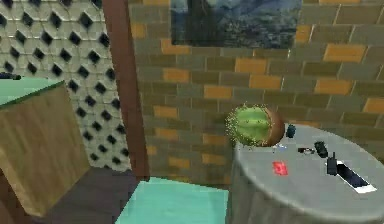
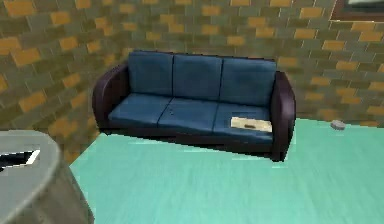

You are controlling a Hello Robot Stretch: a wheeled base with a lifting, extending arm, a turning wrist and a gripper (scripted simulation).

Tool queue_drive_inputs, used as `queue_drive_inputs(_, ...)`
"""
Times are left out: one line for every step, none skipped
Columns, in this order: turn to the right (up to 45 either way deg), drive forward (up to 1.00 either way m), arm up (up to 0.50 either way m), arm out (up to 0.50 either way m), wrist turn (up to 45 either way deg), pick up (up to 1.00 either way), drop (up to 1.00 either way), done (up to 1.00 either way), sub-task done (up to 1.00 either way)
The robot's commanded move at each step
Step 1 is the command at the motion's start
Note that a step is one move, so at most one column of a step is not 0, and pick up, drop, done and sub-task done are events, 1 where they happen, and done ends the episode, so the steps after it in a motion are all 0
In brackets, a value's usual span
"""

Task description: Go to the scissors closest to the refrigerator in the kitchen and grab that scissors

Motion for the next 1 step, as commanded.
queue_drive_inputs(-24.0, 0.00, 0.00, 0.00, 0.0, 0.00, 0.00, 0.00, 0.00)
